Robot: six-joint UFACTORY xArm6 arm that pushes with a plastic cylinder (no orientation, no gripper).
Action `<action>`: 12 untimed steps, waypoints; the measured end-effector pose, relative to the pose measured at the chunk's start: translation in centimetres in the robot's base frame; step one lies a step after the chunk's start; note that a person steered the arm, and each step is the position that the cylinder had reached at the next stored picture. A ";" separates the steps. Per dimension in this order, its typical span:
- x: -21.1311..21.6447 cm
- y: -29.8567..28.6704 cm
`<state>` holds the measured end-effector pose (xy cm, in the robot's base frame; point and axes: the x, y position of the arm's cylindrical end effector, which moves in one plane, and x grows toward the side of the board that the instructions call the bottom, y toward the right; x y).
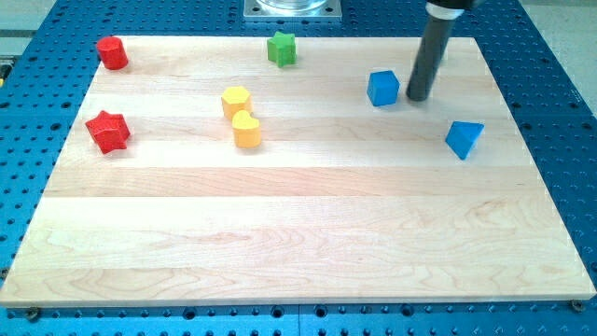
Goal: Place the yellow blocks and blue cube in a triangle shape
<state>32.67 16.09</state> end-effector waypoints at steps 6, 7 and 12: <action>1.5 -12.5; -1.3 -10.3; 3.8 -19.1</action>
<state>36.51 -2.96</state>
